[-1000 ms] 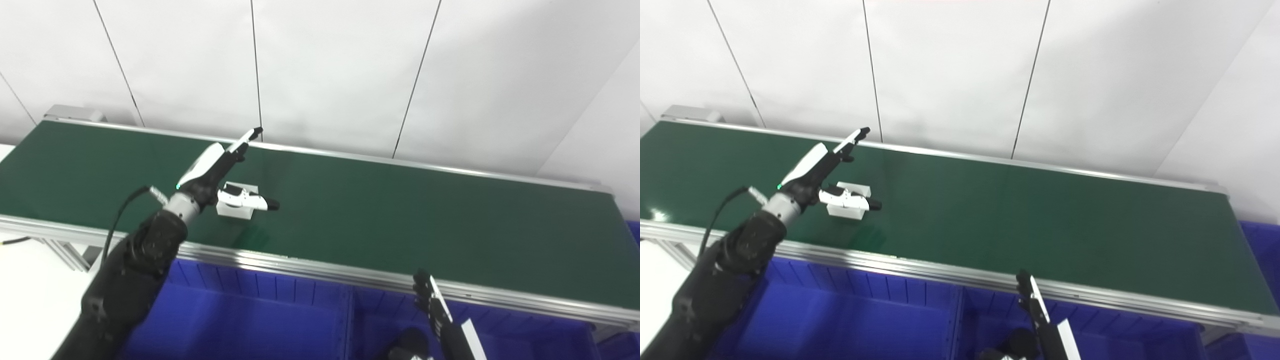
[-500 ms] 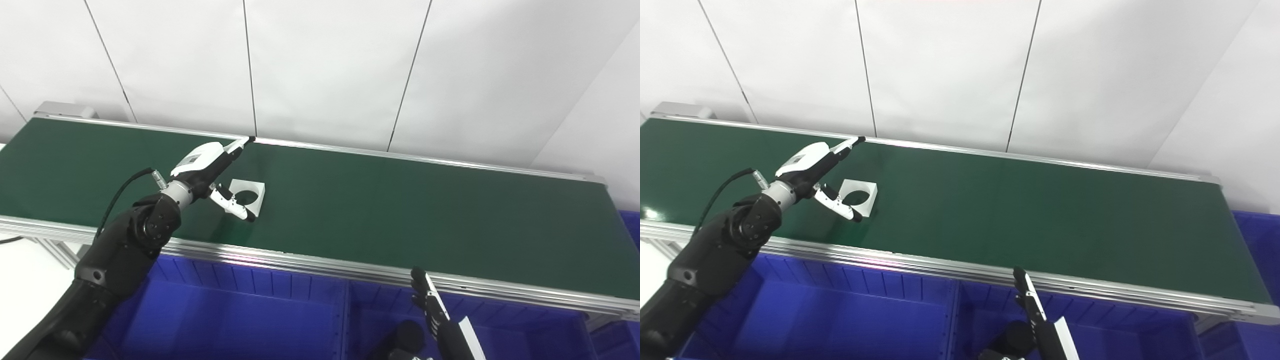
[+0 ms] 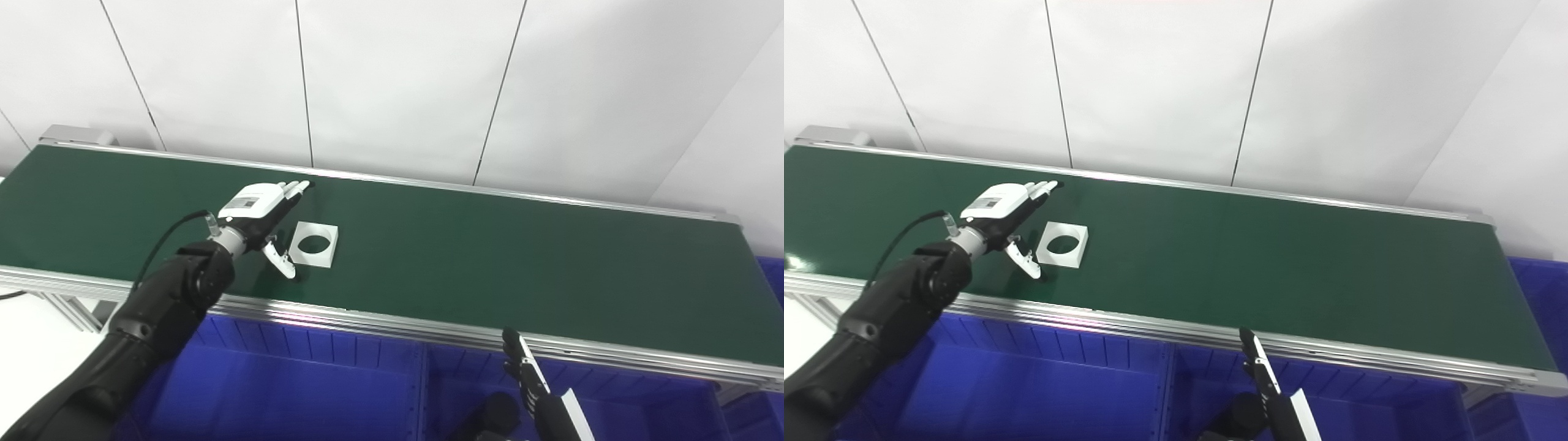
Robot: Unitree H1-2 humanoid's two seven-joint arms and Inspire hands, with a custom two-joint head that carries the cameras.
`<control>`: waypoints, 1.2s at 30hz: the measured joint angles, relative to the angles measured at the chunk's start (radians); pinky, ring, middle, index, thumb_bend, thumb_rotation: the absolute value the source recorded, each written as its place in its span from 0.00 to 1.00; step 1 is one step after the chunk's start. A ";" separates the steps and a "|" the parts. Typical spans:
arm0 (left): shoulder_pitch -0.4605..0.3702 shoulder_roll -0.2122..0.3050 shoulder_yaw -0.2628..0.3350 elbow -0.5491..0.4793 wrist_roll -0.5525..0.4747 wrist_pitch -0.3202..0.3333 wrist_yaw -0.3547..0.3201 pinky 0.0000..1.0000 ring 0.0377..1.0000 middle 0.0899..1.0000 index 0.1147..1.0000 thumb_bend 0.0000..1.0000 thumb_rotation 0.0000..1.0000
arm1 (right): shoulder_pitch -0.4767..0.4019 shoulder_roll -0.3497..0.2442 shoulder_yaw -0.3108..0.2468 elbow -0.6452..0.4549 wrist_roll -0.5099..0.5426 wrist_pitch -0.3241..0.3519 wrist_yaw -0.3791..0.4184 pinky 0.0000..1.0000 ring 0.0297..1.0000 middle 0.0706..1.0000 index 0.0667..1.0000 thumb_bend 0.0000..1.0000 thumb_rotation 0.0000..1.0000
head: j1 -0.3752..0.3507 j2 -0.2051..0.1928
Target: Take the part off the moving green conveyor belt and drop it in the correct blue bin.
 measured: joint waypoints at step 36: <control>-0.203 -0.120 -0.248 0.116 0.164 0.132 -0.208 0.55 0.61 0.55 0.44 0.51 0.02 | 0.019 0.002 -0.031 -0.033 0.013 0.000 0.001 0.92 0.97 0.98 1.00 0.99 0.64 | 0.055 0.026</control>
